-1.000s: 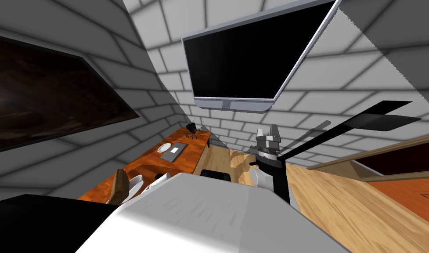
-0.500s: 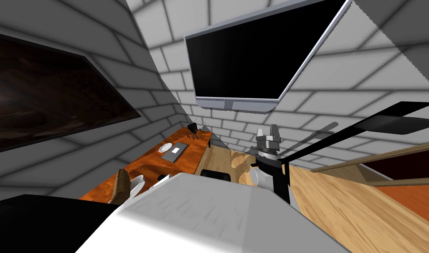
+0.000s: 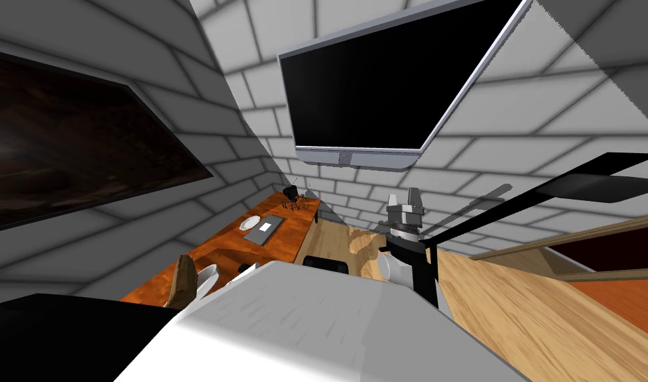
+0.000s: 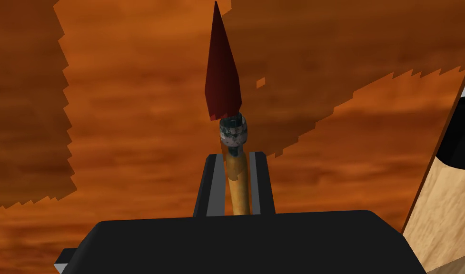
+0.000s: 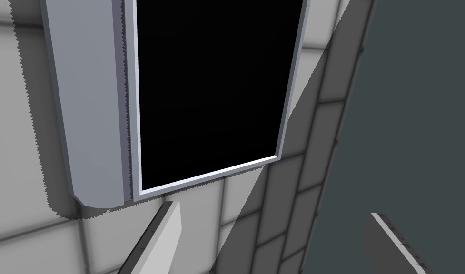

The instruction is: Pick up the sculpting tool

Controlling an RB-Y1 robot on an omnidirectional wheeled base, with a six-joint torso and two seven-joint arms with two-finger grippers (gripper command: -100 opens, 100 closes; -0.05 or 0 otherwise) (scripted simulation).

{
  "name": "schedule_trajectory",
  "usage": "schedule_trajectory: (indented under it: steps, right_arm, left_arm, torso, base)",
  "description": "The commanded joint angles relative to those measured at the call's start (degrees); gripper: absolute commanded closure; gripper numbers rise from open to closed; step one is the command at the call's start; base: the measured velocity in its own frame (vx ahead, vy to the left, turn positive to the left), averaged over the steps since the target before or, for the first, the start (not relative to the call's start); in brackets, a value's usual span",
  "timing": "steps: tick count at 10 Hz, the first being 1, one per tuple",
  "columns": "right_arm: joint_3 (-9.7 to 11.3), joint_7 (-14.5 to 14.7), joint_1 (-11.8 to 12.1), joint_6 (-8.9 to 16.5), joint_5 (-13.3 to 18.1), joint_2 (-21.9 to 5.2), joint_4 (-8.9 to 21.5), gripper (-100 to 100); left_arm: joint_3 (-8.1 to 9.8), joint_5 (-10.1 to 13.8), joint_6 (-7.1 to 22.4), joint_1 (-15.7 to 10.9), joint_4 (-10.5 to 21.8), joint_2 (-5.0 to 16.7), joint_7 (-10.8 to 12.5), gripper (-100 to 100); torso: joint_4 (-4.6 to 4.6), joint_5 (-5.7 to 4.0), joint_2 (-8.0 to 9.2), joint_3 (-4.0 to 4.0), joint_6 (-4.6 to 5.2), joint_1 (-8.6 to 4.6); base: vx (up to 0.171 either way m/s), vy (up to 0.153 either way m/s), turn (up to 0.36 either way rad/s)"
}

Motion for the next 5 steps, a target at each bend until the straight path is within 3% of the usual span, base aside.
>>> schedule_trajectory:
  steps: [1,2,5]
  right_arm:
    - [0.0,0.0,0.0,0.0,0.0,0.0,0.0,0]
    - [0.0,0.0,0.0,0.0,0.0,0.0,0.0,0]
    - [0.0,0.0,0.0,0.0,0.0,0.0,0.0,0]
  left_arm:
    - [0.00,0.0,0.0,0.0,0.0,0.0,0.0,0]
    - [0.40,0.6,1.9,0.3,-1.2,1.3,0.1,100]
    - [0.89,1.3,5.2,0.7,-3.4,3.0,0.8,100]
  torso:
    - [0.00,0.00,0.00,0.00,0.00,0.00]
    - [0.00,0.00,0.00,0.00,0.00,0.00]
    - [0.02,-0.05,0.13,0.07,0.00,-0.21]
  base:
    - [0.000,0.000,0.000]
    - [-0.019,-0.036,-0.078]
    - [-0.037,-0.059,-0.052]
